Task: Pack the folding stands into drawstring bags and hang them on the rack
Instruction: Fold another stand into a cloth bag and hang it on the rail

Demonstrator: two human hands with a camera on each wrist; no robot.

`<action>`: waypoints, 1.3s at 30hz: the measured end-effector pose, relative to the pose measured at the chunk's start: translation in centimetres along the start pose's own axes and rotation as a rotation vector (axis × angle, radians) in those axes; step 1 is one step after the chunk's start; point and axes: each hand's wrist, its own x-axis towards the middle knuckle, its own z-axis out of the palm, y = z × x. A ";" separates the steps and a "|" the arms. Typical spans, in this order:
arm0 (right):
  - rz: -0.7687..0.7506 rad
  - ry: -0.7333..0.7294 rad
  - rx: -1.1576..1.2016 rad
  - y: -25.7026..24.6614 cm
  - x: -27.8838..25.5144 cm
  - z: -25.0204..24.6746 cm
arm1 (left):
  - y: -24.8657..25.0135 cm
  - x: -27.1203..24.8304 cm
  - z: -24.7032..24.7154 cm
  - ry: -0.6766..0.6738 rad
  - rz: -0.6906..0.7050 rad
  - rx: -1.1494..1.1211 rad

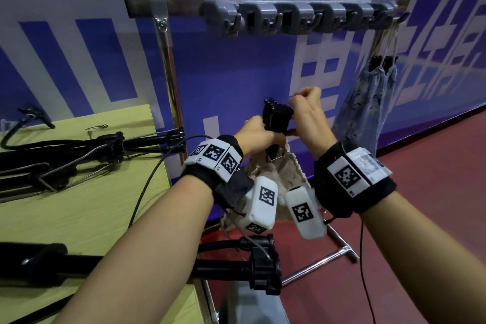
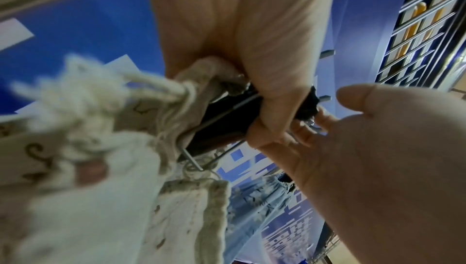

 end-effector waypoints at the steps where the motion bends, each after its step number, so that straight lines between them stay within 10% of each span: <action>1: 0.003 0.005 0.026 0.2 0.0 -0.1 | 0.0 0.0 -0.1 0.021 -0.010 -0.010; 9: 0.350 -0.264 -0.393 4.8 -0.7 -1.5 | 0.3 -0.1 -0.5 0.151 0.038 -0.086; 17: 0.238 -0.425 -0.586 6.5 -1.8 -0.4 | -0.7 0.5 -1.5 0.150 0.048 -0.032; 22: 0.098 -0.155 -0.727 7.4 -1.3 -0.1 | -1.0 0.7 -2.0 0.142 0.054 -0.011; 39: 0.263 0.246 0.116 6.8 0.9 -1.5 | -1.6 0.1 -1.8 -0.172 0.031 0.544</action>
